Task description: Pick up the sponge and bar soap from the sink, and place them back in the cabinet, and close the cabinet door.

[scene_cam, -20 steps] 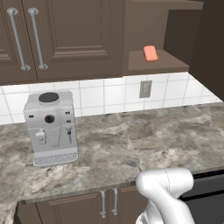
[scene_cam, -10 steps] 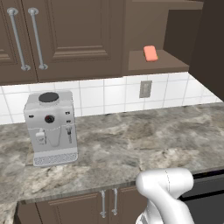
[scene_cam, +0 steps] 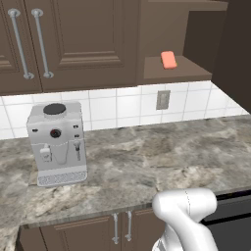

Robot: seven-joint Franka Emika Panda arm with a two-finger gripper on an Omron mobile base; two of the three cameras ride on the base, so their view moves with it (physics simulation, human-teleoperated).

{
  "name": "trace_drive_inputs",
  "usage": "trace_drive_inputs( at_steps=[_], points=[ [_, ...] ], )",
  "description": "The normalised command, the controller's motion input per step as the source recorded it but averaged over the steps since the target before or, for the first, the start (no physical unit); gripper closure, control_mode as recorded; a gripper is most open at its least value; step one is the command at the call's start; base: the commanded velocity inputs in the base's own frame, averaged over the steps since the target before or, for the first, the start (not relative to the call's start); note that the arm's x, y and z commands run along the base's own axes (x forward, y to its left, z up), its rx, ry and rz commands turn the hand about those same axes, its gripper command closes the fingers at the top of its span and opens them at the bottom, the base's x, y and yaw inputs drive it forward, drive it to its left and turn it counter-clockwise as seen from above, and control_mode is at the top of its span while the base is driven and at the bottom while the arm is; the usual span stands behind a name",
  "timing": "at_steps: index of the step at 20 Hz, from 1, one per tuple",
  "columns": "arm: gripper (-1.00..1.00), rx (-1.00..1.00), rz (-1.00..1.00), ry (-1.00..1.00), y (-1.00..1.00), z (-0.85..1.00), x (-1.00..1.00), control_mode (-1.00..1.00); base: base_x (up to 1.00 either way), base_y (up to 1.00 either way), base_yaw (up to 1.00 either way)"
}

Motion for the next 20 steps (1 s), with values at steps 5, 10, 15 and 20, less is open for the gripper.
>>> trace_drive_inputs(
  at_steps=[5,10,15,20],
  points=[
    [-1.00,0.00,0.06,0.00,-0.20,0.00,0.00,-1.00,0.00,0.00,0.00],
    [-1.00,0.00,0.09,0.00,-0.13,0.00,0.00,-1.00,0.00,0.00,0.00],
    [-1.00,0.00,0.09,0.00,-0.11,-0.02,0.04,-1.00,0.00,0.00,0.00],
    [-1.00,0.00,0.08,0.00,-0.07,0.00,0.13,-1.00,0.00,0.00,0.00]
  ],
)
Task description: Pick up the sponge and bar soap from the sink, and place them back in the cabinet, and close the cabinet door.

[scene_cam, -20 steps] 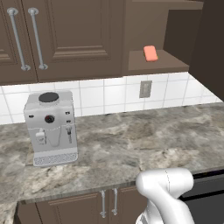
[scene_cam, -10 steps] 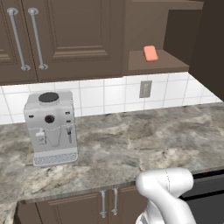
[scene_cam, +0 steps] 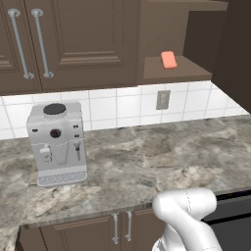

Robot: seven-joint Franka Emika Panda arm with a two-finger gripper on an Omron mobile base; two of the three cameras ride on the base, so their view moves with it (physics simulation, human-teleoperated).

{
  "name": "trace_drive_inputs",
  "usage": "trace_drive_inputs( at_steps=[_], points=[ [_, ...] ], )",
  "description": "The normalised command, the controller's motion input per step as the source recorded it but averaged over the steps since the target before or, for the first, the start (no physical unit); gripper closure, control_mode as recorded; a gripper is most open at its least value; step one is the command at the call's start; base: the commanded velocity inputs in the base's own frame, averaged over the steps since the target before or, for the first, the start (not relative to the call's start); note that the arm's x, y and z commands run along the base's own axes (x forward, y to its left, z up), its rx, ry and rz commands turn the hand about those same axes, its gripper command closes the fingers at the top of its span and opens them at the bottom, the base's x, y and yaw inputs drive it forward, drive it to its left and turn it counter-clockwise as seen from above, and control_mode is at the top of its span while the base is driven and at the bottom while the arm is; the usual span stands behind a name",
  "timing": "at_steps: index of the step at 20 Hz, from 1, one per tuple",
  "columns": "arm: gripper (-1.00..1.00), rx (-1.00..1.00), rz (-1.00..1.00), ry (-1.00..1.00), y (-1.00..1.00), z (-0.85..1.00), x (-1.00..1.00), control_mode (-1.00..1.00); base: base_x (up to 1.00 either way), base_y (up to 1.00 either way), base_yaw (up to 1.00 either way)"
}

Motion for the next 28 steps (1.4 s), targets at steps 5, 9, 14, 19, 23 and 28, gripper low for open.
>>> trace_drive_inputs(
  at_steps=[5,9,14,19,23,28],
  points=[
    [-1.00,0.00,0.09,0.00,-0.10,-0.05,0.12,-1.00,0.00,0.00,0.00],
    [-1.00,0.00,0.09,0.00,-0.13,-0.11,0.13,-1.00,0.00,0.00,0.00],
    [-1.00,0.00,0.10,0.00,-0.09,-0.16,0.11,-1.00,0.00,0.00,0.00],
    [-1.00,0.00,0.11,-0.01,-0.14,-0.12,0.15,-1.00,0.00,0.00,0.00],
    [-1.00,0.00,0.12,-0.02,-0.14,-0.09,0.13,-1.00,0.00,0.00,0.00],
    [-1.00,0.00,0.12,-0.01,-0.11,-0.05,0.13,-1.00,0.00,0.00,0.00]
  ],
)
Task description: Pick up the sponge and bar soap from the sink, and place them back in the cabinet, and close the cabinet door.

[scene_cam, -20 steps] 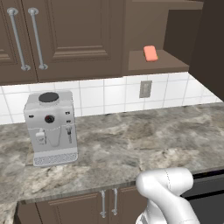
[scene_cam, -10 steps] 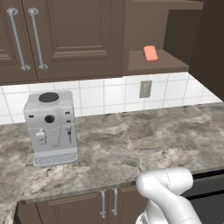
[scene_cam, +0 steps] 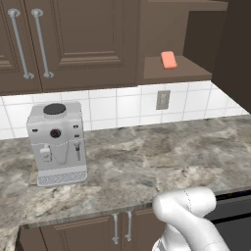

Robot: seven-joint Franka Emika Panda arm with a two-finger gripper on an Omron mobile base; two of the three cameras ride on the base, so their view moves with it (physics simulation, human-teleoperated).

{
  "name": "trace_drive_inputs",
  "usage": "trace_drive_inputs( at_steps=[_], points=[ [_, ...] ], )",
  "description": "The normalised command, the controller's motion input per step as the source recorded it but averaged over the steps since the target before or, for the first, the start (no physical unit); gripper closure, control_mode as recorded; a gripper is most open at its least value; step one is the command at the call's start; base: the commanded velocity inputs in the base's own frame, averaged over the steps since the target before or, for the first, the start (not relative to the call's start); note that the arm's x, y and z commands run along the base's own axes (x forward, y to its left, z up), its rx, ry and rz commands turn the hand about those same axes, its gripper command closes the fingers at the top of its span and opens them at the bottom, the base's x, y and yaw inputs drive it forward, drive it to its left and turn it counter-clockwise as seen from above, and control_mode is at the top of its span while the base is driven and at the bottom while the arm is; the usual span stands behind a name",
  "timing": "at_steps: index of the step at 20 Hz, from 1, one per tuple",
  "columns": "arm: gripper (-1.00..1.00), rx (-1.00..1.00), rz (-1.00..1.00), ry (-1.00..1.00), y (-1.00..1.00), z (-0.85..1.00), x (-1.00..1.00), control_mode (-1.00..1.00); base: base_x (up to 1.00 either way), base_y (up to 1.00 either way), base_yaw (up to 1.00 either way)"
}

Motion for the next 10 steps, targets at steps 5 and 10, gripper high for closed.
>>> trace_drive_inputs(
  at_steps=[5,10],
  points=[
    [-1.00,0.00,0.10,0.00,-0.07,0.00,0.15,-1.00,0.00,0.00,0.00],
    [-1.00,0.00,0.07,0.00,0.00,0.00,0.21,-1.00,0.00,0.00,0.00]
  ],
)
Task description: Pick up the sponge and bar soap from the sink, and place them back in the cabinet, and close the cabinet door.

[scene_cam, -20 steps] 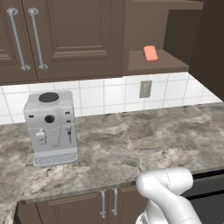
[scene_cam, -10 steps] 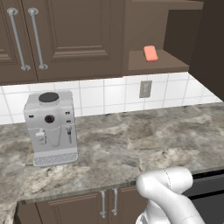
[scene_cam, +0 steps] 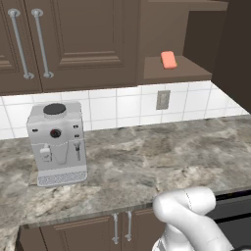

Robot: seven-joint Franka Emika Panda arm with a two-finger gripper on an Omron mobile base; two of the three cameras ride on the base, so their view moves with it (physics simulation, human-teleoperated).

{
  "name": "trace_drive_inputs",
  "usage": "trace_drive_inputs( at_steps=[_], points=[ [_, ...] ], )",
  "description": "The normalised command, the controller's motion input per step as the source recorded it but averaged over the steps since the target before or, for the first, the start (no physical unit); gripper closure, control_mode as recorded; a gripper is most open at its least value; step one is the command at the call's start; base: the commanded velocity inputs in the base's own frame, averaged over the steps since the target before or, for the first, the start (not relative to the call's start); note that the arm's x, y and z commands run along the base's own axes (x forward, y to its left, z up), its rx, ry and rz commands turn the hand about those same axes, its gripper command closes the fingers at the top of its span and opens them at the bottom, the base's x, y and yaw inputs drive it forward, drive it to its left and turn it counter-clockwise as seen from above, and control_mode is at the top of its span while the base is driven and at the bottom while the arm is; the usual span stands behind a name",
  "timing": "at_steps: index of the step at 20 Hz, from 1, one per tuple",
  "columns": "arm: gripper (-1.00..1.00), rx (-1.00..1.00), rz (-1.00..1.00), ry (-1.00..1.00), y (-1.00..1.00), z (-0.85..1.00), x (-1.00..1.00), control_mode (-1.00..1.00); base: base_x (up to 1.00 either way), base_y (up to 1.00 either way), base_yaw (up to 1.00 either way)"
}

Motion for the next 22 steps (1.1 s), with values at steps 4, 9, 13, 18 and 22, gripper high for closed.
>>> trace_drive_inputs(
  at_steps=[4,9,13,18,22],
  points=[
    [-1.00,0.00,0.05,0.00,0.00,0.00,0.19,-1.00,0.00,0.00,0.00],
    [-1.00,0.00,0.05,0.00,0.00,0.00,0.17,-1.00,0.00,0.00,0.00],
    [-1.00,0.00,0.05,0.00,0.00,0.00,0.16,-1.00,0.00,0.00,0.00],
    [-1.00,0.00,0.07,0.00,0.00,0.00,0.12,-1.00,0.00,0.00,0.00],
    [-1.00,0.00,0.07,0.00,0.00,0.00,0.18,-1.00,0.00,0.00,0.00]
  ],
)
